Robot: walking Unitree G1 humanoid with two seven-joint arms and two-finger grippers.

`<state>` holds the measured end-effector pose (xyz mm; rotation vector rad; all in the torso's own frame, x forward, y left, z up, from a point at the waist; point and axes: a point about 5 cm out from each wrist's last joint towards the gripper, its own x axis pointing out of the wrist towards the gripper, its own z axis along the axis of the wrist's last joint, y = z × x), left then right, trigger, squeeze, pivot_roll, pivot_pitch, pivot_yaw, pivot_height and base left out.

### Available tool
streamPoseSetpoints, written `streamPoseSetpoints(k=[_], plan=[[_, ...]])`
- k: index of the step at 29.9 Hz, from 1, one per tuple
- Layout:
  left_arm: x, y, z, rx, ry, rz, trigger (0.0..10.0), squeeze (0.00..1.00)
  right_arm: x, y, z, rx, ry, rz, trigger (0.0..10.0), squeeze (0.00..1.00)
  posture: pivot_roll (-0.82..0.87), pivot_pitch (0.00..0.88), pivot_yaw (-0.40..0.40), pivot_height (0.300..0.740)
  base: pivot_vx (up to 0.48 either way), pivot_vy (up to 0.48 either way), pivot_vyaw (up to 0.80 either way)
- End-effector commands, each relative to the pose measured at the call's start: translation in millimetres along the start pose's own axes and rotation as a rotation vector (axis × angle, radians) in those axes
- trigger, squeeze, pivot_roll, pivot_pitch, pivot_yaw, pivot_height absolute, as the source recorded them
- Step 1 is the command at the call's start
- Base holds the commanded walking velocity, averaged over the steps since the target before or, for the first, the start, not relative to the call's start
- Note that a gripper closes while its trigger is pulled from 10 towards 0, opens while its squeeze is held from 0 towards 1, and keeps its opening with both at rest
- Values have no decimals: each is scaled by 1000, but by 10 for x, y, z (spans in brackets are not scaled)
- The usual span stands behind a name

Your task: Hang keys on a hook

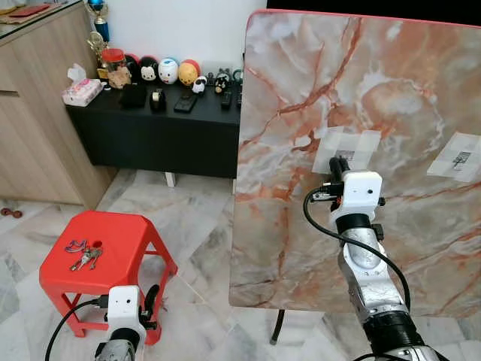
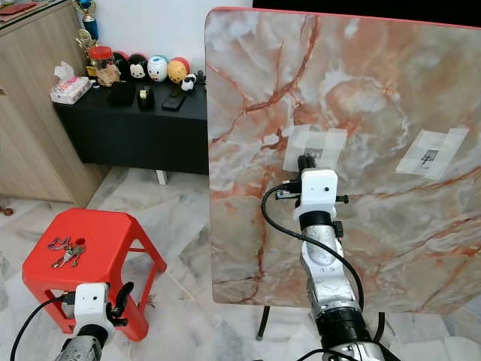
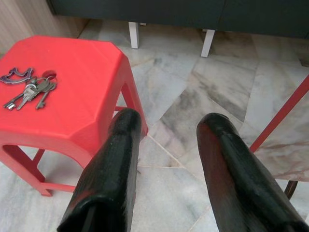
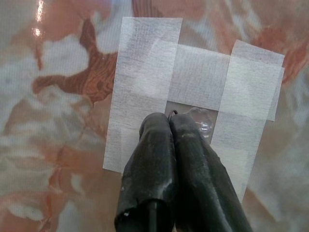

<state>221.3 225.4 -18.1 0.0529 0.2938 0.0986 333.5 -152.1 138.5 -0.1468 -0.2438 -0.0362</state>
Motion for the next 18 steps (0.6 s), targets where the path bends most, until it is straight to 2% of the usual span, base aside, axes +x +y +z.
streamPoseSetpoints(k=[1,13,18], plan=[[10,-46,2,6,3,-18,10000,0,40,-5,47,10,-20,-3,10000,0,137,29,-65,740,0,0,0],[10,-44,7,11,1,-21,10000,0,-27,-7,-11,11,-3,-13,10000,0,138,30,-65,740,0,0,0],[17,-57,15,15,-2,-26,10000,0,-57,57,39,26,-34,16,10000,0,136,28,-65,740,0,0,0]])
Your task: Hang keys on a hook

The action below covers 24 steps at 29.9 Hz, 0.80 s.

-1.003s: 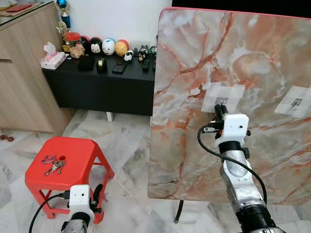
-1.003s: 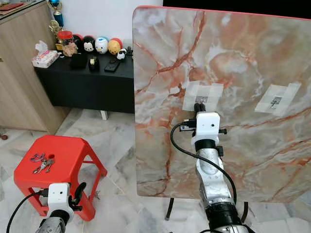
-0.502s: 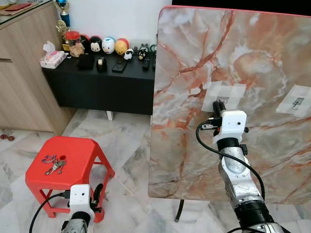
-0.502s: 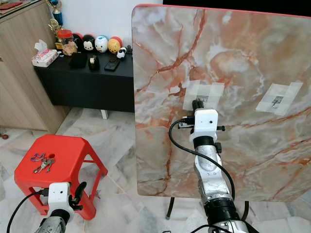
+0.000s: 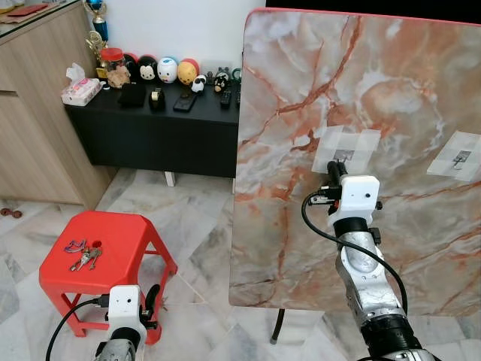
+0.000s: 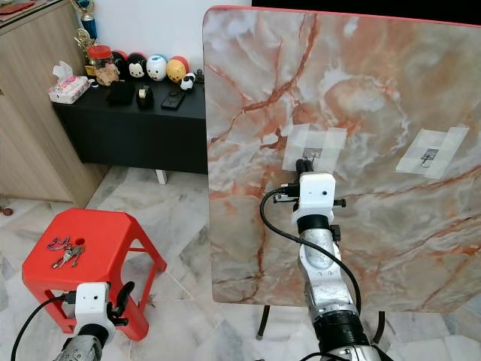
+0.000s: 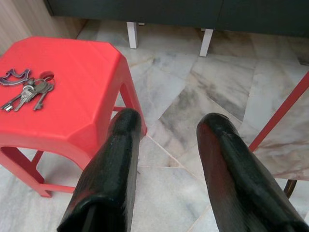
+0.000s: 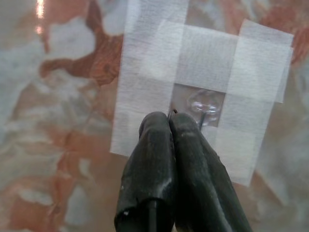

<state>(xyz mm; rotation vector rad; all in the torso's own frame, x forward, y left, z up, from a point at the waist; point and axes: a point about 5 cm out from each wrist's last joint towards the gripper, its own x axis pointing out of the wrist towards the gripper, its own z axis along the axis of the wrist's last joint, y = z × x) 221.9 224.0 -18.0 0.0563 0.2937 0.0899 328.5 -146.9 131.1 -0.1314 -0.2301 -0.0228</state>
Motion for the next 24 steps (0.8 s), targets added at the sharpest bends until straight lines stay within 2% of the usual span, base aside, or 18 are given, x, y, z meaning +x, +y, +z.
streamPoseSetpoints(k=[1,13,24], plan=[[14,-46,12,12,-2,-19,10000,0,6,2,103,11,-54,4,10000,0,136,28,-65,740,0,0,0],[18,-59,20,18,-5,-25,10000,0,-19,-151,101,-8,-54,-87,10000,0,135,28,-66,740,0,0,0],[27,-45,34,22,-10,-22,10000,0,5,-100,88,3,-43,-63,10000,0,136,31,-64,740,0,0,0]])
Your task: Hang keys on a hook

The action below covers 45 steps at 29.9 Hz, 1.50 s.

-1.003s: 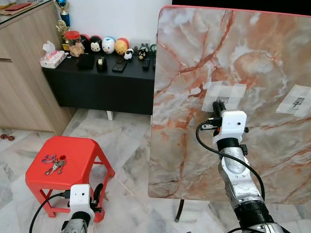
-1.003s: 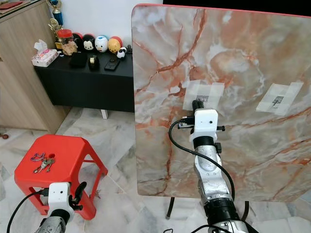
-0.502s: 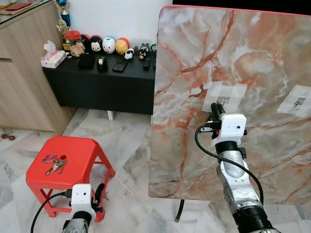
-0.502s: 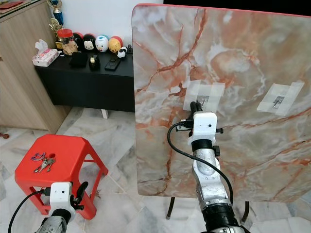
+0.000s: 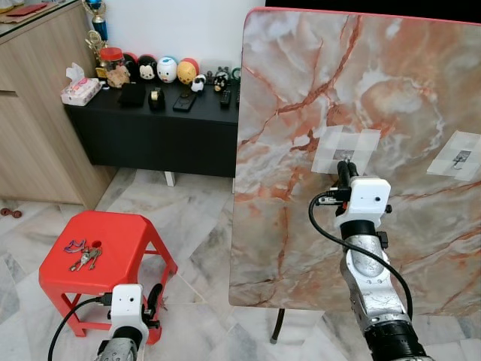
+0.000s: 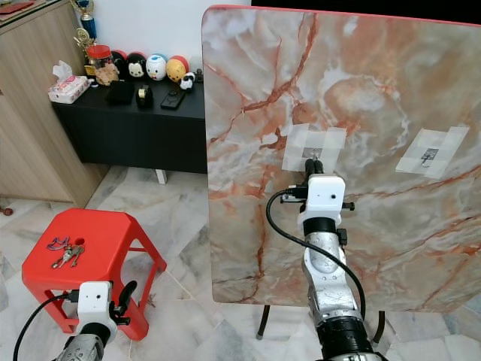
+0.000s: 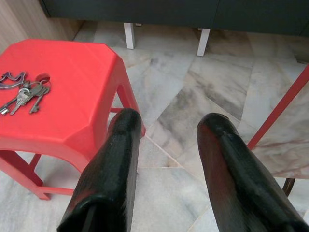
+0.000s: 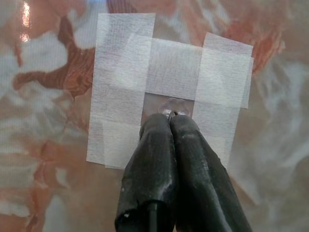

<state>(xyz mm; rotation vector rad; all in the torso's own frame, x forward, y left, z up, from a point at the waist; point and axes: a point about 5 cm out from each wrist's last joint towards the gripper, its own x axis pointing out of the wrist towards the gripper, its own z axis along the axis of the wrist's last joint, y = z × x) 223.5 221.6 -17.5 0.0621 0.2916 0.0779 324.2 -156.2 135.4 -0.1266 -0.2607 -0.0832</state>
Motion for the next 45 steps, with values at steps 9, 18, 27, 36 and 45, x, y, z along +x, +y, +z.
streamPoseSetpoints(k=[9,18,27,36,45], plan=[[24,-17,34,15,-10,-11,10000,0,74,34,56,12,-14,16,10000,0,139,31,-65,740,0,0,0],[24,-22,35,15,-10,-12,10000,0,88,24,51,11,-12,14,10000,0,139,33,-64,740,0,0,0],[23,-25,29,16,-5,-18,10000,0,101,30,45,13,-10,13,10000,0,140,34,-62,740,0,0,0],[21,-22,28,19,-3,-20,10000,0,106,33,41,17,-9,12,10000,0,140,34,-60,740,0,0,0],[26,-25,40,20,-8,-20,10000,0,146,21,30,15,8,2,10000,0,141,34,-59,740,0,0,0]])
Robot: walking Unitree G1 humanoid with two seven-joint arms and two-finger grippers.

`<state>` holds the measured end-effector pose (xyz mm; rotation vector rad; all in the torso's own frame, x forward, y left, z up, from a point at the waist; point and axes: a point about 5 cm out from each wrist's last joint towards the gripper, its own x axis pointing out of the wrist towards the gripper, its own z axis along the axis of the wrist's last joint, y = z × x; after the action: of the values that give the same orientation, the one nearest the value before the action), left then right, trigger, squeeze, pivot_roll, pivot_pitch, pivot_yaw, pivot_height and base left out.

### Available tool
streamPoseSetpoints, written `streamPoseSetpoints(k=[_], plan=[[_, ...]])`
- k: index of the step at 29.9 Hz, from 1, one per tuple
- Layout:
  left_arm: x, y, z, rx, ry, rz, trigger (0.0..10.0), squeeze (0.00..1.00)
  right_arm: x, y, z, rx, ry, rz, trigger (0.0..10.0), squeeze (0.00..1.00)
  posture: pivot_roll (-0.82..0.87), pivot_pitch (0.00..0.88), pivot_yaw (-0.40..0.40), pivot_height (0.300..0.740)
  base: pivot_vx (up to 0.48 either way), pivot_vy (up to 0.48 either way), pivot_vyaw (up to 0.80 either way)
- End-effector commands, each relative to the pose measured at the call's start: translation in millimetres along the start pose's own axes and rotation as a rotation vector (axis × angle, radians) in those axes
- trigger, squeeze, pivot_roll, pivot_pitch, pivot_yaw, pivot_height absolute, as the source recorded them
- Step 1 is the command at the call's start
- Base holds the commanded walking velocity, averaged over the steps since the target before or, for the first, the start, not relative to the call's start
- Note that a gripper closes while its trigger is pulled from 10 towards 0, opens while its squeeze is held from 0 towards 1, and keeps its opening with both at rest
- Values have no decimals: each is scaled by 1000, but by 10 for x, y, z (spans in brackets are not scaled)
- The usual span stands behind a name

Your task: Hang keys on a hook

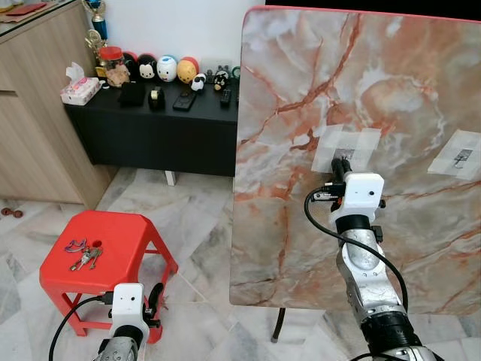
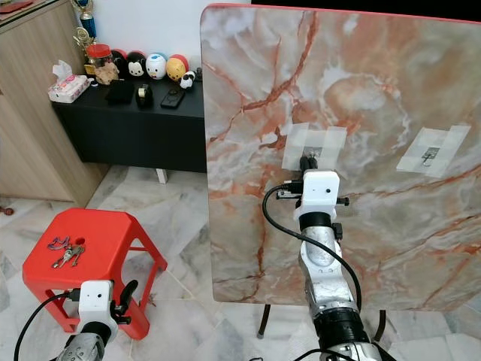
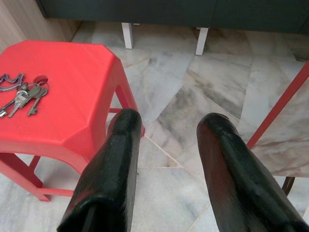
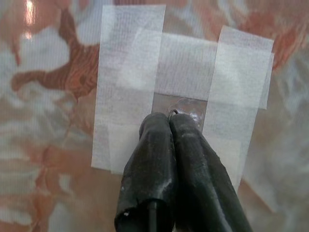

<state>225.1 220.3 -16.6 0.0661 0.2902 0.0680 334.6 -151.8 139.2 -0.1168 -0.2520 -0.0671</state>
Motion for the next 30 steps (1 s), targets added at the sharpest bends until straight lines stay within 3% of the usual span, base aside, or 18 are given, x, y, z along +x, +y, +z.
streamPoseSetpoints(k=[1,9,30], plan=[[14,-11,26,15,-6,-11,10000,0,37,-29,15,4,0,-13,10000,0,141,34,-59,740,0,0,0],[16,-11,38,16,-13,-11,10000,0,81,-46,24,-2,5,-14,10000,0,141,34,-60,740,0,0,0],[23,-12,62,24,-21,-14,10000,0,27,106,-110,11,99,106,10000,0,142,36,-58,740,0,0,0]])
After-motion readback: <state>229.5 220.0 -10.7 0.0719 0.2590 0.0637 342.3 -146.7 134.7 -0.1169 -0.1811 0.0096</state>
